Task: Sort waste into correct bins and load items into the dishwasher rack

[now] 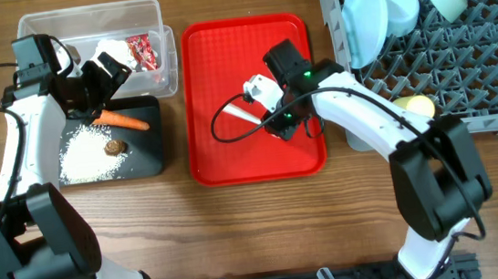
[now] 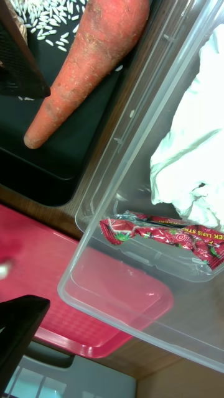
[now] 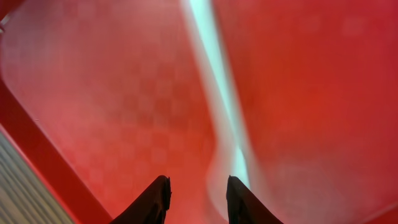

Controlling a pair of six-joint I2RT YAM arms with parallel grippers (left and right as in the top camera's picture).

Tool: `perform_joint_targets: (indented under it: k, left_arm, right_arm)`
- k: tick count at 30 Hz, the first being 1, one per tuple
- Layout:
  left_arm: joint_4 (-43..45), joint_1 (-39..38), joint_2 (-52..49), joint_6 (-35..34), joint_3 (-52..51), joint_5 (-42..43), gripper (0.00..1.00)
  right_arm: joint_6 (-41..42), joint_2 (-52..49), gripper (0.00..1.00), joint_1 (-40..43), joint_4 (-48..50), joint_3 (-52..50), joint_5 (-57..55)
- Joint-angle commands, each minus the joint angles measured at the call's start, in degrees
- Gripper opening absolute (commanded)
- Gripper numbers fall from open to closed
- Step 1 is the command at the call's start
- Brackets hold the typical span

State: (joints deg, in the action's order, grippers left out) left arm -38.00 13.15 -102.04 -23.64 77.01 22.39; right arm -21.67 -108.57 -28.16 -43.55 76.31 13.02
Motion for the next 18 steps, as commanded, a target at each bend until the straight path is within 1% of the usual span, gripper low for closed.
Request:
perform_joint_targets:
  k: [1,4,5,6,7,12,16,18]
  left_arm:
    - [0.0,0.3,0.9,0.7,0.2,0.5,1.0]
    - [0.0,0.3,0.9,0.7,0.2,0.5,1.0]
    - [0.0,0.3,0.9,0.7,0.2,0.5,1.0]
    - [0.0,0.3,0.9,0.7,0.2,0.5,1.0]
    - [0.0,0.3,0.9,0.7,0.2,0.5,1.0]
    - [0.0,0.3,0.9,0.7,0.2,0.5,1.0]
    - [0.0,0.3,0.9,0.7,0.2,0.5,1.0]
    - [0.0,0.3,0.9,0.7,0.2,0.5,1.0]
  right_arm:
    - [1.6,4.1,0.16,2.2,0.9,-0.2,-0.5]
    - [2.7,6.1,0.15,5.4,2.0,-0.2,0.2]
    - [3.0,6.2,0.2,6.1,2.6,-0.2,0.2]
    - [3.3,6.2,0.34,7.4,4.5,-0.2,0.2]
    - [3.4,6.0,0.38,8.0,5.9,-0.2,0.2]
    - [2.9,4.3,0.49,8.9,11.4,-0.2,-1.0]
    - [-1.1,-1.2,0.64,8.9,12.8,-0.2,-1.4]
    - [-2.3,-4.0,0.67,8.9,12.7,-0.2,-1.5]
